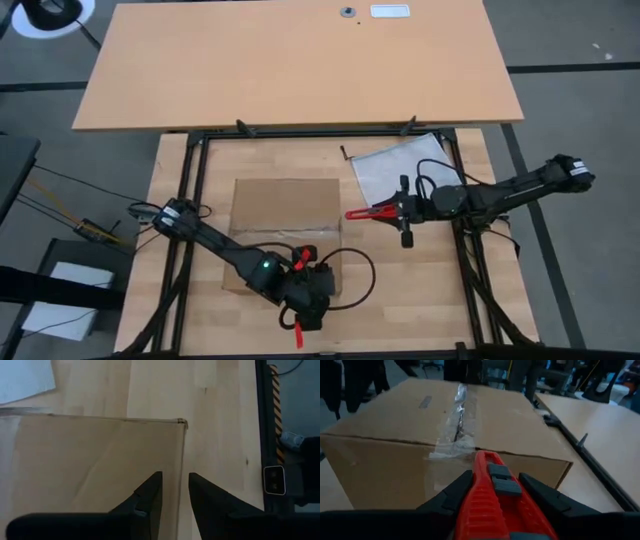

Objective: Unpack boxes
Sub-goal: Open the cardboard box using the red cutter

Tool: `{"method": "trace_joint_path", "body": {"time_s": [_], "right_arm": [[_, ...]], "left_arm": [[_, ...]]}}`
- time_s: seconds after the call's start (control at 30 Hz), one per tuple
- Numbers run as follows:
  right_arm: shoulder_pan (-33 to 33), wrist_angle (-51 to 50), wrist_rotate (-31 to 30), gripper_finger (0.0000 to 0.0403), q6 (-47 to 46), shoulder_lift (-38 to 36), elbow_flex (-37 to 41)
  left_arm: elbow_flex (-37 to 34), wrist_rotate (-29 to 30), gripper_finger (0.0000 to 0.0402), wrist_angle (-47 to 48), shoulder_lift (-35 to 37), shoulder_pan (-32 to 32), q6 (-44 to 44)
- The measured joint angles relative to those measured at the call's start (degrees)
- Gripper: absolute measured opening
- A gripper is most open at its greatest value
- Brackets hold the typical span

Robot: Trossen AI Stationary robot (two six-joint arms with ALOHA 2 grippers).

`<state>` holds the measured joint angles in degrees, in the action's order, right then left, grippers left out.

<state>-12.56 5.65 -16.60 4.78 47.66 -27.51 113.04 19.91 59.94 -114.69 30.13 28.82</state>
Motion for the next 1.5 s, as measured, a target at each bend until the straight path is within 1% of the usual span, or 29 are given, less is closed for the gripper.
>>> {"method": "trace_joint_path", "body": {"time_s": [0.2, 0.3, 0.43, 0.57, 0.7, 0.77, 0.83, 0.93, 1.07, 1.17, 1.27, 1.5], "right_arm": [[-0.3, 1.4, 5.2, 0.0141, 0.4, 2.6, 0.0], [-0.6, 1.4, 5.6, 0.0143, 0.3, 2.6, 0.0], [-0.6, 1.3, 5.7, 0.0151, 0.0, 2.6, 0.0], [-0.4, 1.1, 5.7, 0.0144, 0.0, 2.6, 0.0], [-0.4, 1.0, 5.5, 0.0142, 0.0, 2.7, 0.0], [-0.4, 0.9, 5.5, 0.0147, 0.0, 2.7, 0.0], [-0.4, 0.7, 5.4, 0.0151, 0.0, 2.7, 0.0], [-0.4, 0.2, 5.4, 0.015, -0.1, 2.7, 0.0], [-0.4, 0.1, 5.1, 0.0141, -0.1, 2.7, 0.0], [-1.1, -0.4, 6.9, 0.014, 0.4, 2.7, 0.0], [-2.4, -1.1, 7.7, 0.0145, 1.2, 2.6, -0.1], [-4.5, -1.3, 6.5, 0.0141, 1.5, 2.6, -0.1]], "left_arm": [[0.1, 2.9, 0.0106, -0.9, 0.0, -0.2, 0.2], [0.1, 2.9, 0.0106, -2.6, 0.0, 0.1, -1.0], [0.1, 2.7, 0.0106, -4.7, -0.2, 2.2, -5.5], [0.1, 2.4, 0.0106, -3.3, -0.4, 4.8, -6.3], [0.1, 7.2, 0.0106, -1.8, -1.6, 7.1, -9.8], [0.1, 9.7, 0.0106, -1.8, -2.4, 7.3, -12.4], [0.1, 11.0, 0.0106, -2.1, -3.2, 6.9, -13.7], [0.1, 12.5, 0.0106, -1.5, -4.7, 6.1, -13.7], [0.3, 15.8, 0.0106, -2.1, -6.0, 4.8, -13.7], [0.3, 17.9, 0.0106, -2.0, -6.7, 3.2, -11.8], [0.3, 18.0, 0.0106, -1.3, -6.8, 2.2, -8.9], [0.3, 17.1, 0.0106, -2.5, -6.8, 1.0, -7.6]]}}
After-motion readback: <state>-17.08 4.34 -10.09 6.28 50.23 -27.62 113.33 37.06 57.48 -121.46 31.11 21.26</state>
